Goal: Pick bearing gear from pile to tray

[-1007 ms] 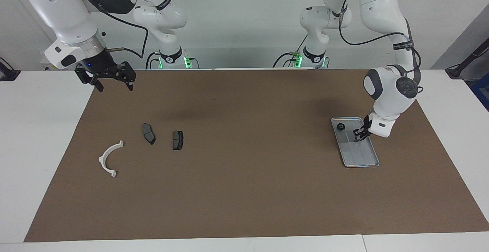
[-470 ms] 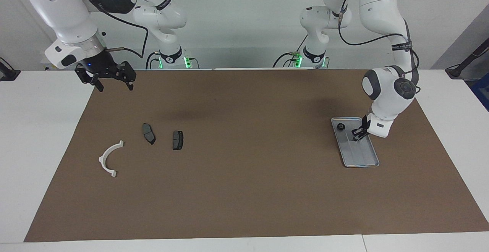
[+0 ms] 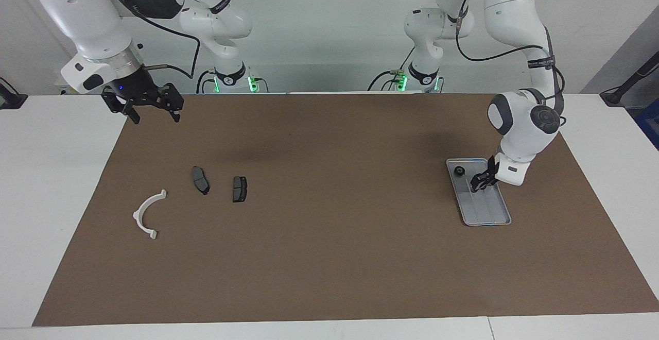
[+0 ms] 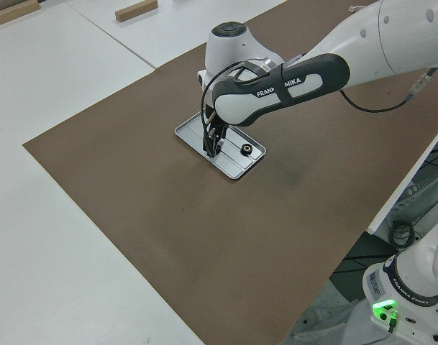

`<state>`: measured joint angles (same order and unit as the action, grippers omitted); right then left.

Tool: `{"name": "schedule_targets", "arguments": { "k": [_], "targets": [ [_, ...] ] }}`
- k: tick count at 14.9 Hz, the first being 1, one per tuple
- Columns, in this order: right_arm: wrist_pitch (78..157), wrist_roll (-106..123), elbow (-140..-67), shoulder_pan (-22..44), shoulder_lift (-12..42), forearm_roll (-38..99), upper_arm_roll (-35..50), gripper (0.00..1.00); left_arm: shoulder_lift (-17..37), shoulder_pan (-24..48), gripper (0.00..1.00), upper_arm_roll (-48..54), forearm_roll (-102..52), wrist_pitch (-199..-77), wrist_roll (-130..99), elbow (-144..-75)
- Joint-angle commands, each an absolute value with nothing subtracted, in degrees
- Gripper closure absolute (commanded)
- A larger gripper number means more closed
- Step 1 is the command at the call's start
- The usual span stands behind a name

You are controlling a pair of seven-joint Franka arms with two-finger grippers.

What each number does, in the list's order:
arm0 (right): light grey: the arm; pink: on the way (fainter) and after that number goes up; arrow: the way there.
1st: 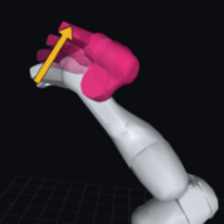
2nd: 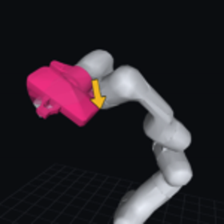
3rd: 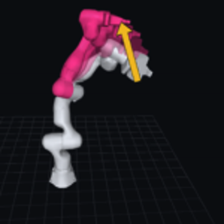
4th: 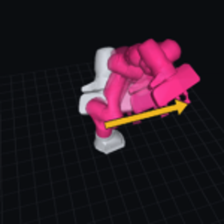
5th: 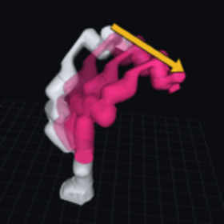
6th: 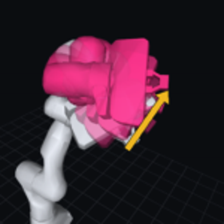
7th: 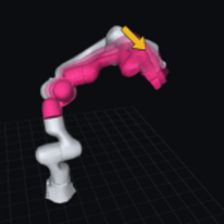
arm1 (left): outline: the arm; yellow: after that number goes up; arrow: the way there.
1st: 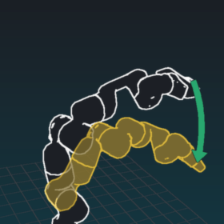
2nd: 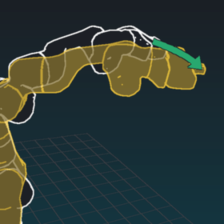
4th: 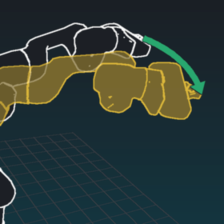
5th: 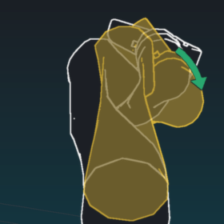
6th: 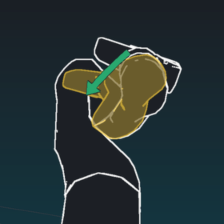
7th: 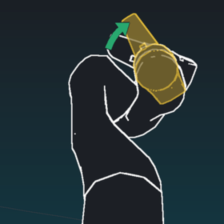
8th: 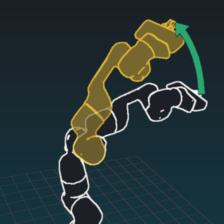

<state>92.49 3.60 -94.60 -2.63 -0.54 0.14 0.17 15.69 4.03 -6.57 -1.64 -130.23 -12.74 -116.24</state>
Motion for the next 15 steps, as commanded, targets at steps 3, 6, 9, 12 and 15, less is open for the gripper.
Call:
{"name": "schedule_targets", "arguments": {
  "k": [3,6,9,12,15],
  "targets": [
    [94.1,2.7,-96.7,-3.4,-2.2,-0.4,0.9,0.0,11.5,3.5,0.0,-6.6,-2.0,-113.4,-13.1,-106.7],
    [94.1,2.7,-96.7,-3.4,-2.1,-0.4,0.9,0.0,6.2,3.5,0.0,-6.6,-2.0,-107.8,-12.8,-106.9],
    [94.1,2.7,-96.6,-3.4,-2.1,-0.4,0.9,0.0,1.6,3.5,0.0,-6.5,-2.0,-101.8,-12.8,-106.6],
    [94.2,2.6,-96.6,-3.3,-2.1,-0.4,0.9,0.0,-3.5,3.5,0.0,-6.6,-2.0,-95.9,-12.6,-106.7],
    [94.2,2.7,-96.7,-3.4,-2.1,-0.4,0.9,0.0,-5.8,3.6,0.0,-6.6,-2.0,-92.5,-12.5,-106.8]
  ]
}}
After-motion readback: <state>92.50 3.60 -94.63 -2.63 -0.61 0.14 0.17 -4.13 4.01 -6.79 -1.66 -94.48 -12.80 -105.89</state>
